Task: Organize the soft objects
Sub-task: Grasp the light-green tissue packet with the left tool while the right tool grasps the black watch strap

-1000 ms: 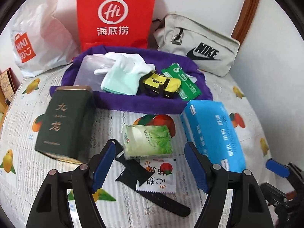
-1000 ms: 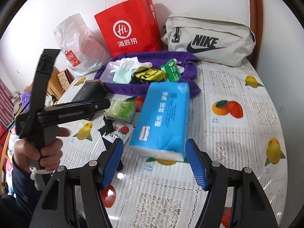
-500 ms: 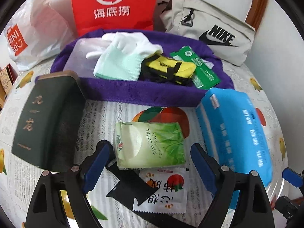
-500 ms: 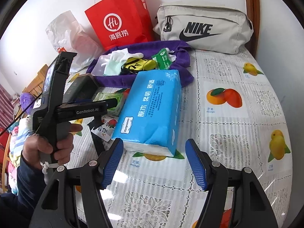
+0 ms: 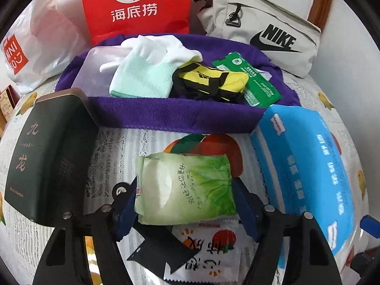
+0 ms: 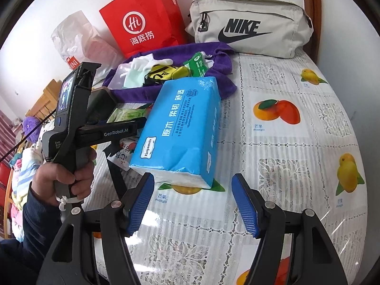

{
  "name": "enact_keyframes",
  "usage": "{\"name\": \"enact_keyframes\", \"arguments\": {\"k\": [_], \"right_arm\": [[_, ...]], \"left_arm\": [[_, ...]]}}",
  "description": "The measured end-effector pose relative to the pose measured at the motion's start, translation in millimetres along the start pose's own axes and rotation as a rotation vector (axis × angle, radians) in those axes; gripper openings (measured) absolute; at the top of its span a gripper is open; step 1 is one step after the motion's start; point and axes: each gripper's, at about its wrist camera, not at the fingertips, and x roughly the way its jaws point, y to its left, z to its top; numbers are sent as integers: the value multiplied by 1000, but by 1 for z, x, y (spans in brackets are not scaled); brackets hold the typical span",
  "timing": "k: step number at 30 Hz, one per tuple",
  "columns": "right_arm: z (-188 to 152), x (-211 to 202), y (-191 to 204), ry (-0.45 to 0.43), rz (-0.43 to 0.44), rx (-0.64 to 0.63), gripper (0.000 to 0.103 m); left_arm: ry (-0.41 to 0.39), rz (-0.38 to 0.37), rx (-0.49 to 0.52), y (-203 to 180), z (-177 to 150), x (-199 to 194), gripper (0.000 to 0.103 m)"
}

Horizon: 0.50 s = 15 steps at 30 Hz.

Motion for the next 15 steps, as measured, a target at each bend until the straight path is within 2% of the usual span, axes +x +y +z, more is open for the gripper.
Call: {"name": "enact_keyframes", "arguments": {"k": [7, 15], "right_arm": [[-6, -7, 26, -21, 14, -41, 67], [-25, 10, 66, -4, 91, -120, 67]], "left_arm": [[-46, -51, -19, 18, -5, -41, 71], [-85, -43, -42, 44, -33, -90, 72]]}}
